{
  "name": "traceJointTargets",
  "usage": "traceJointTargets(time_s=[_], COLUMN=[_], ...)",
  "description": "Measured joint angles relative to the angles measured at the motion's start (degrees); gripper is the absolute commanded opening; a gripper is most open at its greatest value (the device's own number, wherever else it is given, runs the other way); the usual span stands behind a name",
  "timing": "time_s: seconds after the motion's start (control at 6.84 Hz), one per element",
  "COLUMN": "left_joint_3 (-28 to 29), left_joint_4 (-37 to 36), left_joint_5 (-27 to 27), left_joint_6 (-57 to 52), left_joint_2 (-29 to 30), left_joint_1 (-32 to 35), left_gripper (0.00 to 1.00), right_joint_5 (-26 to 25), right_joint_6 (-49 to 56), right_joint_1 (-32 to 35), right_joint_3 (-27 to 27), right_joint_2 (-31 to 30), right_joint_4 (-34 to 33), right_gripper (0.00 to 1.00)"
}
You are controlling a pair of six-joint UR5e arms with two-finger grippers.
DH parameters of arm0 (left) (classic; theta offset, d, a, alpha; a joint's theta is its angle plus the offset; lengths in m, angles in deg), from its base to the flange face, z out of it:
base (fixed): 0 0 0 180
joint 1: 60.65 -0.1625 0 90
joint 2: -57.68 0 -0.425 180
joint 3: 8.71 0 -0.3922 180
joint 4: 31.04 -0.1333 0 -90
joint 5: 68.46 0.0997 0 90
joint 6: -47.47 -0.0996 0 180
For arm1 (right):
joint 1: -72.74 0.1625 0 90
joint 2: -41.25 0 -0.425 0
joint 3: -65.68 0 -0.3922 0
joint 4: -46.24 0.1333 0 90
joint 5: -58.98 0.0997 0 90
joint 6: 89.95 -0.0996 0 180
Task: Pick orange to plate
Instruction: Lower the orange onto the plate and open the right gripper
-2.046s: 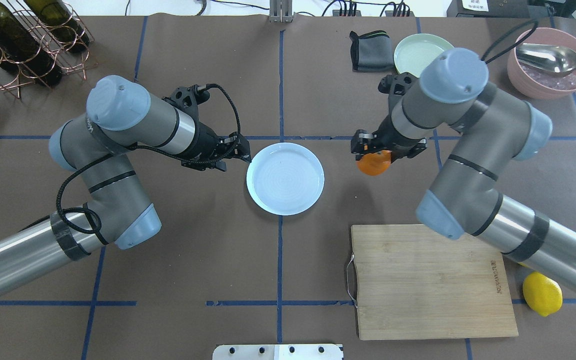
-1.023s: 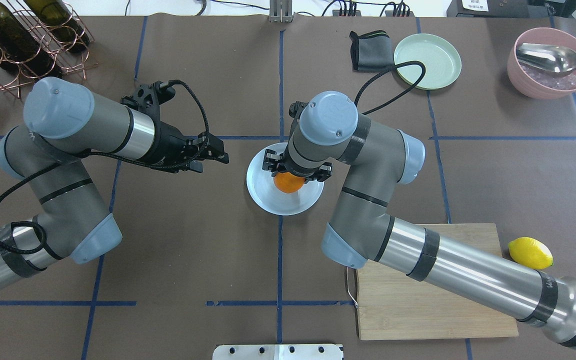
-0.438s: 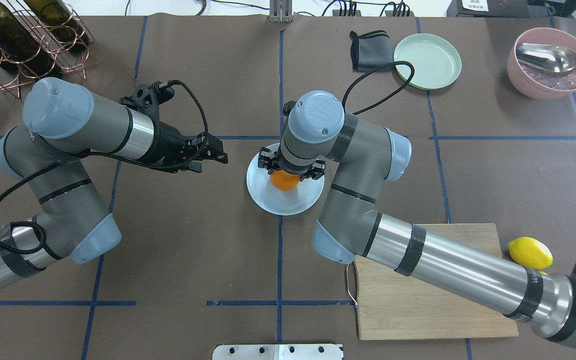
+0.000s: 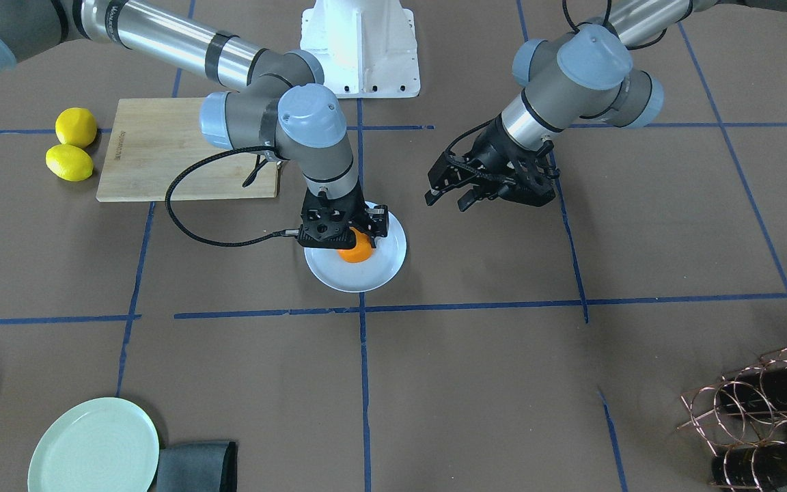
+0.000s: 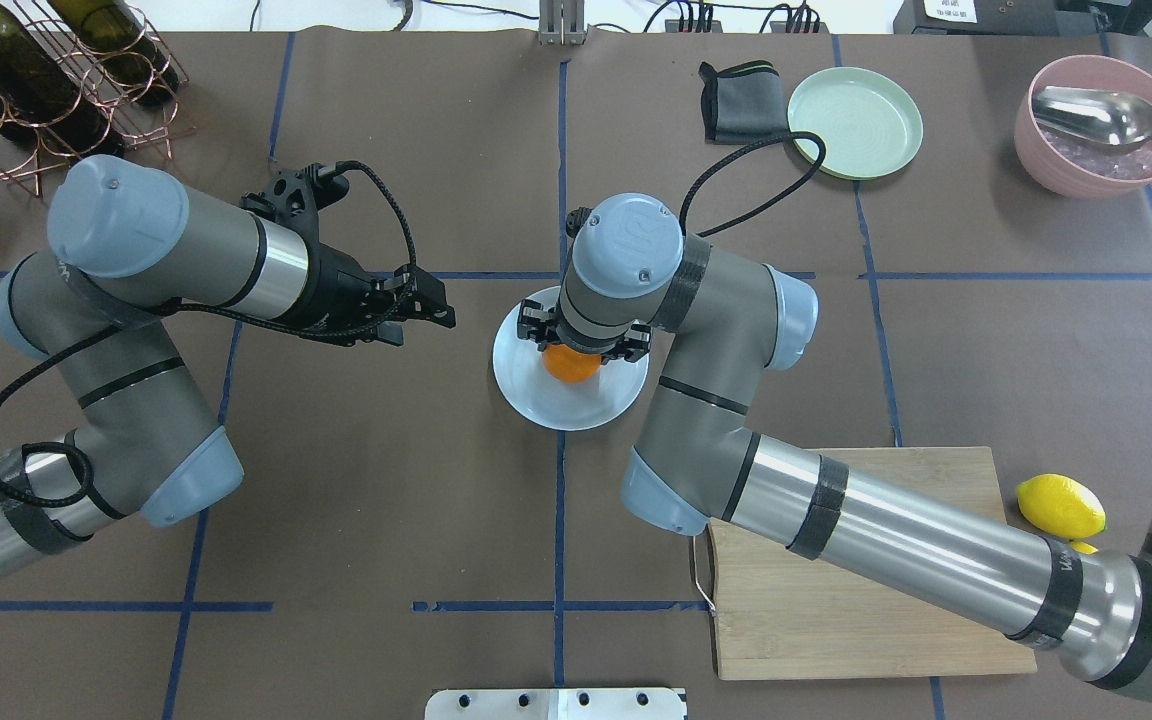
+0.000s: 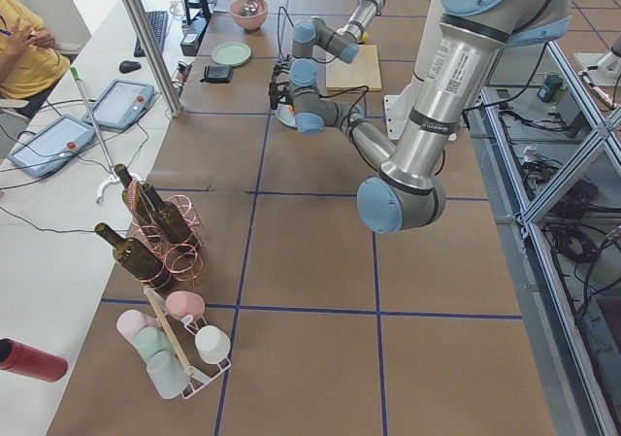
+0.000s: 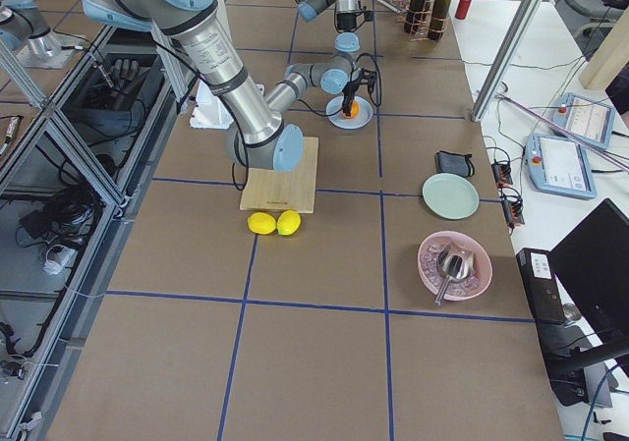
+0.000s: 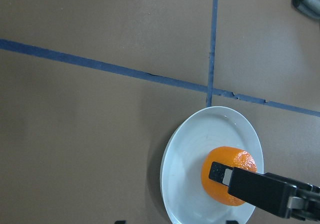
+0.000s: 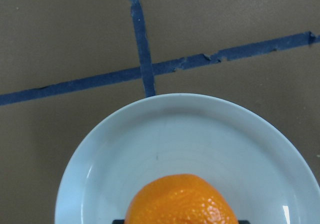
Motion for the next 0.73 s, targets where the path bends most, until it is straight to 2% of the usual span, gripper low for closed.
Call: traceJointTargets(time_s=[0.44, 0.73], left_joint_3=[-0.2, -0.7], left_joint_4=[0.0, 0.0], left_joint_5=[0.0, -0.1], left_joint_6=[0.1, 0.0], left_joint_2=[0.0, -0.3], left_joint_1=[0.1, 0.6], left_gripper=[0.74, 0.77], right_joint_5=[0.0, 2.7], right_joint_6=[0.5, 0.6], right_joint_1=[-0.1, 2.0], right_joint_3=[1.1, 7.0], right_joint_2=[-0.1, -2.8], right_joint_4=[0.1, 0.2], right_gripper=[1.0, 1.0])
